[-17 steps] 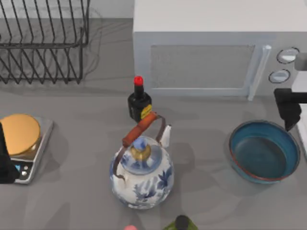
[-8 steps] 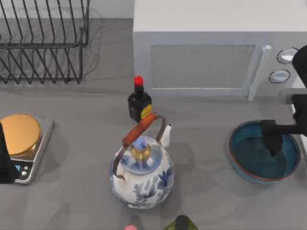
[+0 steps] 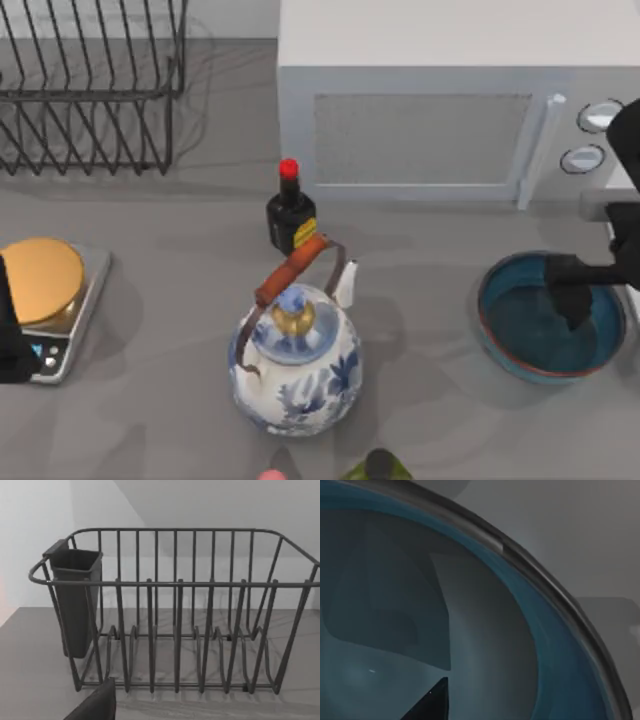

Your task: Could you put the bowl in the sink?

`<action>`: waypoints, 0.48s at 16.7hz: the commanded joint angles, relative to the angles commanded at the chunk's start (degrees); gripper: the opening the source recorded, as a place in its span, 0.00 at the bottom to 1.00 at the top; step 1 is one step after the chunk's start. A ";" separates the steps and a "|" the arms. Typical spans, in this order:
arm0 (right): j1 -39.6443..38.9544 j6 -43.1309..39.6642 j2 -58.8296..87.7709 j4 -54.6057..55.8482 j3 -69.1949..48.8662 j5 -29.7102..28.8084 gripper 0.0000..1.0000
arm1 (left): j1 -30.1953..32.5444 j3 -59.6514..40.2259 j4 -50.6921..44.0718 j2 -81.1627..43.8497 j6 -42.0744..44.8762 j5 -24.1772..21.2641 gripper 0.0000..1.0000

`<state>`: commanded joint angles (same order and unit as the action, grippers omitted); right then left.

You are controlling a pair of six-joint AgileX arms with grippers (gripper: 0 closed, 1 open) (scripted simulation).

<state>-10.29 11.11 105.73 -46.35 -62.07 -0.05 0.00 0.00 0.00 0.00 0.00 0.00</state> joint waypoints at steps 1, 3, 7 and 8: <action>0.00 0.00 0.00 0.00 0.00 0.00 0.70 | 0.00 0.00 0.00 0.00 0.00 0.00 1.00; 0.00 0.00 0.00 0.00 0.00 0.00 0.55 | 0.00 0.00 0.00 0.00 0.00 0.00 1.00; 0.00 0.00 0.00 0.00 0.00 0.00 0.25 | 0.00 0.00 0.00 0.00 0.00 0.00 1.00; 0.00 0.00 0.00 0.00 0.00 0.00 0.17 | 0.00 0.00 0.00 0.00 0.00 0.00 1.00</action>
<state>-10.29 11.11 105.73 -46.35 -62.07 -0.05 0.00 0.00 0.00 0.00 0.00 0.00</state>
